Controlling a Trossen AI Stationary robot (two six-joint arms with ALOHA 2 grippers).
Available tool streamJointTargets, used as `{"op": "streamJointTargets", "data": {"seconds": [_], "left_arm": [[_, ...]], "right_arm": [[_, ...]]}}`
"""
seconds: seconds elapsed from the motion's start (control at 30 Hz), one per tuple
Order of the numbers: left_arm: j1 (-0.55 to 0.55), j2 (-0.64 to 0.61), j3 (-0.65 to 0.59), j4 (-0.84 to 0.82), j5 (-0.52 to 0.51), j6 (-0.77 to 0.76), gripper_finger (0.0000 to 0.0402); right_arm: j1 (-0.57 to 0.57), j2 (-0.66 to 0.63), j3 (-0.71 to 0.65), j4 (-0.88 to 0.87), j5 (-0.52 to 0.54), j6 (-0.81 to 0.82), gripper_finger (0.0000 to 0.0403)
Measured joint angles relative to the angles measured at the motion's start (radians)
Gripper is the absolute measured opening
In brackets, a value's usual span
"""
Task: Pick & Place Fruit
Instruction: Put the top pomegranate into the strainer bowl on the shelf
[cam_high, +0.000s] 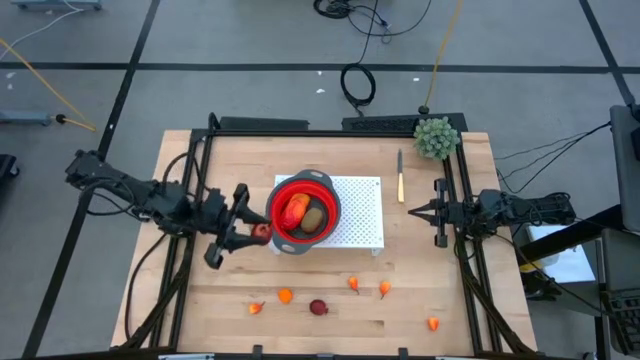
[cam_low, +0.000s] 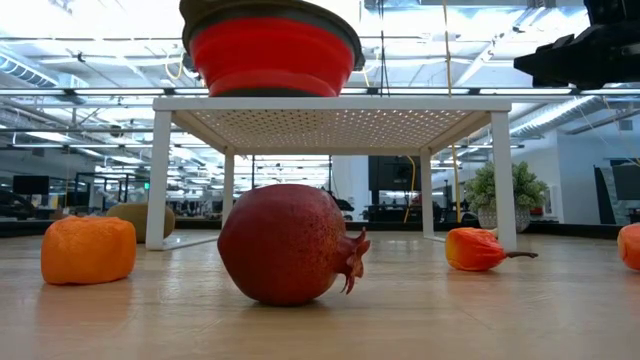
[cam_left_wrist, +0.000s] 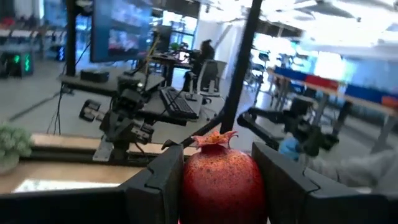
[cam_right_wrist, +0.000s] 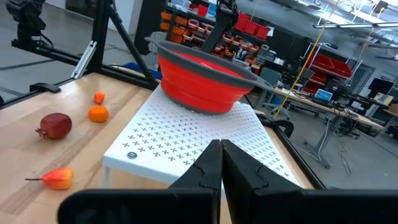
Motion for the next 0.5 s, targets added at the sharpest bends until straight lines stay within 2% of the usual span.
{"op": "streamJointTargets", "data": {"seconds": [0.17,0.5], "left_arm": [[-0.051,0.0,0.0,0.002,0.072,0.166,0.0166],[-0.124,0.027,0.0,0.003,0.331,0.442,0.0166]], "right_arm": [[0.0,0.0,0.0,0.0,0.0,-0.001,0.0],[0.001,0.0,0.0,0.0,0.0,-0.002,0.0]]}}
